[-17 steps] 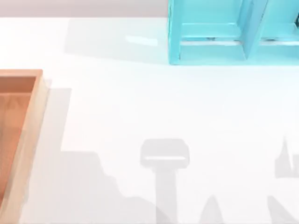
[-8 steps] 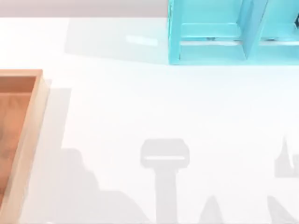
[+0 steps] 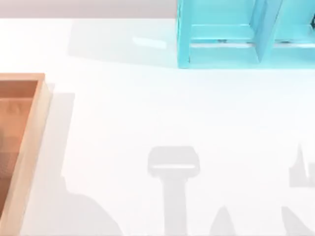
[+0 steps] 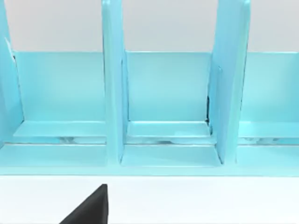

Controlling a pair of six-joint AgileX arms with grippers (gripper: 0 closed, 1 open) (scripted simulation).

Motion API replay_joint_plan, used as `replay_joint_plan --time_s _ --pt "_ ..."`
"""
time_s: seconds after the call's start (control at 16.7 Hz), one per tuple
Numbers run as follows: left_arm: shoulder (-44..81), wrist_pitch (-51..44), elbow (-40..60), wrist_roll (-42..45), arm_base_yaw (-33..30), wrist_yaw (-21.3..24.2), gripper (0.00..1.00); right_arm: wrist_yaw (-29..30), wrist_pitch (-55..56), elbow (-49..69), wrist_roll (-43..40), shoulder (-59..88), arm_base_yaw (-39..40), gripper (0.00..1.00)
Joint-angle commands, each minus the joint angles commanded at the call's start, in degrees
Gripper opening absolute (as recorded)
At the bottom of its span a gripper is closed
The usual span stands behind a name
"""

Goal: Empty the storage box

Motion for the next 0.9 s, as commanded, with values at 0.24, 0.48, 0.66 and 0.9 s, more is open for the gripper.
replay_joint_plan --time_s 0.24,0.48,0.66,0.9 --pt "0.02 0.04 -0.03 0.00 0.00 0.00 1.00 0.00 0.00 0.00 0.00 0.00 0.00 1.00" --pt "0.02 0.04 -0.03 0.00 0.00 0.00 0.70 0.00 0.00 0.00 0.00 0.00 0.00 1.00" --pt "0.02 0.04 -0.03 0.00 0.00 0.00 0.47 0.00 0.00 0.00 0.00 0.00 0.00 1.00" --pt "0.02 0.04 -0.03 0.00 0.00 0.00 0.17 0.00 0.00 0.00 0.00 0.00 0.00 1.00"
